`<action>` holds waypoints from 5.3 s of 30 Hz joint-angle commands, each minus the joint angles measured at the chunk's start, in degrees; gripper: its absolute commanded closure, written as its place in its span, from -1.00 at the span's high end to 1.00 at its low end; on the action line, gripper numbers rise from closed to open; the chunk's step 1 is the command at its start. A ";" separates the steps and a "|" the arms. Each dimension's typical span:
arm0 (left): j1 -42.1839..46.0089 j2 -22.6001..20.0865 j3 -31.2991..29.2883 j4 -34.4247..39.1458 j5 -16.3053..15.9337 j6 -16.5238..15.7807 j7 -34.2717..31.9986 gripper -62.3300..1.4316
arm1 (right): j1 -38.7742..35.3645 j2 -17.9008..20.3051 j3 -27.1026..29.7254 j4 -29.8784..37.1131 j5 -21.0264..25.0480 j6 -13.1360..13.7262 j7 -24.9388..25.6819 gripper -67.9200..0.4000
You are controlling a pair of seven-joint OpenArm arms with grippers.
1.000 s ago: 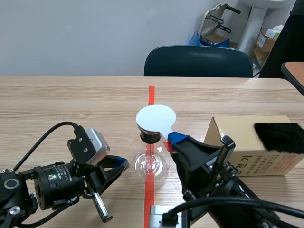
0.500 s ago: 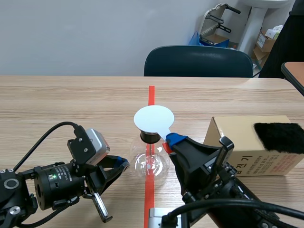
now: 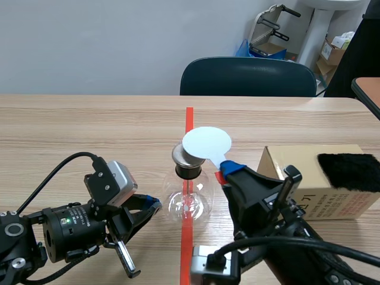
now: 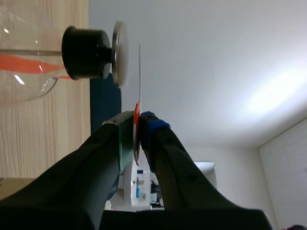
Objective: Do the electroscope experiment
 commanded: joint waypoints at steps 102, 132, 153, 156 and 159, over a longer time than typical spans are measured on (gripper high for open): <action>-0.31 0.44 0.04 0.74 -0.33 0.09 -0.35 -0.91 | 0.66 0.63 0.48 0.94 0.20 -0.61 -23.56 -0.94; -0.33 0.79 0.04 0.74 1.18 0.35 -0.17 -0.91 | -8.59 0.63 9.01 2.05 0.22 -7.78 -16.11 -0.94; 4.92 -2.23 -7.15 4.00 1.73 8.09 -4.24 0.52 | -9.73 -5.31 24.87 -4.35 7.82 -7.78 8.04 -0.94; 7.89 -3.34 -11.17 6.93 -1.36 8.00 -6.97 0.52 | -8.28 -5.29 24.87 -6.45 7.96 -7.78 8.94 -0.94; 11.02 -4.70 -14.23 9.38 -4.70 7.93 -9.75 0.52 | -7.41 -5.29 24.87 -8.39 7.98 -7.78 9.94 -0.94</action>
